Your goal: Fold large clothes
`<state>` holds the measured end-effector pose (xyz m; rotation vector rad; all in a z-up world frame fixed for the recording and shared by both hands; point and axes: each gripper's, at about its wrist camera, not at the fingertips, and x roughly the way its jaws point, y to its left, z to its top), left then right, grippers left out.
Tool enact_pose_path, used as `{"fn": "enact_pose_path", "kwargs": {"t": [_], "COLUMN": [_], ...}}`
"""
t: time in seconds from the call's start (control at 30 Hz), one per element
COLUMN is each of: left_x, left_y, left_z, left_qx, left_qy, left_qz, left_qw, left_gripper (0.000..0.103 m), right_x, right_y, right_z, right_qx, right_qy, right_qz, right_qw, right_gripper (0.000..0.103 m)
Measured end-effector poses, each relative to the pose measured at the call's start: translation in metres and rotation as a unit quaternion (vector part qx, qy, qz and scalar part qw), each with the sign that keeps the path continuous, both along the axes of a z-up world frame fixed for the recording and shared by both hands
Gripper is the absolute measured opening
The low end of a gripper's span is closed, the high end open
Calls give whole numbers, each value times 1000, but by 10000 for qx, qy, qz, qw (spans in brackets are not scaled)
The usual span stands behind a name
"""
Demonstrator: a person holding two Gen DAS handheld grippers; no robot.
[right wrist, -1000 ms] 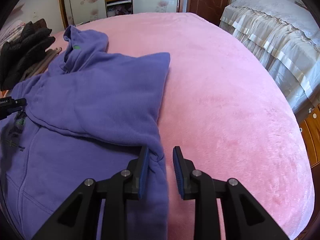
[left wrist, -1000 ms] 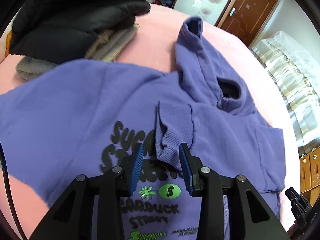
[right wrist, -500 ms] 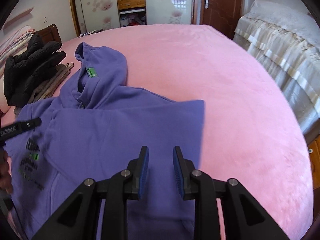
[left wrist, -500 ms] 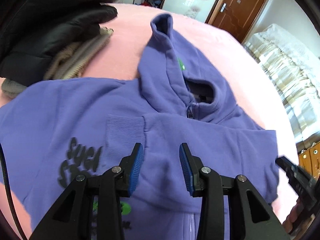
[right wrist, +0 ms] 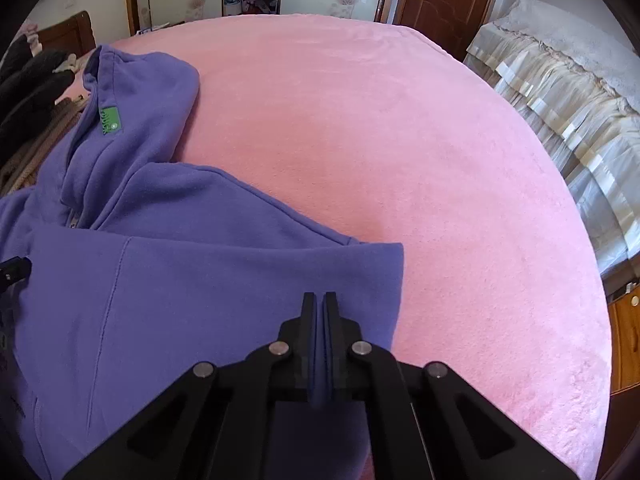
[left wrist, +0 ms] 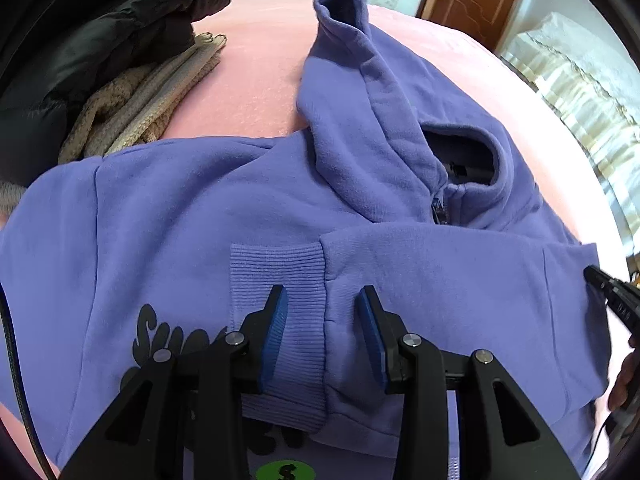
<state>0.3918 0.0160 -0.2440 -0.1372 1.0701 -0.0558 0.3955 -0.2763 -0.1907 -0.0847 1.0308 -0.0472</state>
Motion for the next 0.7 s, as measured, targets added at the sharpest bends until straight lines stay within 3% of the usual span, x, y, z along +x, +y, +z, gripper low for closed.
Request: {"fn": "enact_pose_path", "kwargs": {"t": [0.17,0.23,0.3,0.43,0.5,0.7], "left_x": [-1,-5,-13,-38,-54,-107], "left_y": [-6,-10,-12,-7,-5,-2], "left_z": [5,13,26,63,84,143], "left_qx": [232,411,550,543,492,446], "left_qy": [-8,-12,-97,-498,-666,-1063], "left_qz": [-76,-98,-114,31,65,-90], "left_qw": [9997,9991,9984,9973,9965,9933], "left_gripper": [36,37,45,78,86,89], "right_x": [-2,-9,-20,-48,-67,-125], "right_y": [-6,-5,-1,12,20,49], "right_z": [9,19,34,67,85,130], "right_qx": [293,421,513,629,687,702], "right_qy": [64,51,-50,-299,-445,-790], "right_qz": [-167,-217,-181,-35,40,260], "right_qw": [9994,9989,9985,9976,9966,9941], "right_gripper": [1,5,7,14,19,28]}}
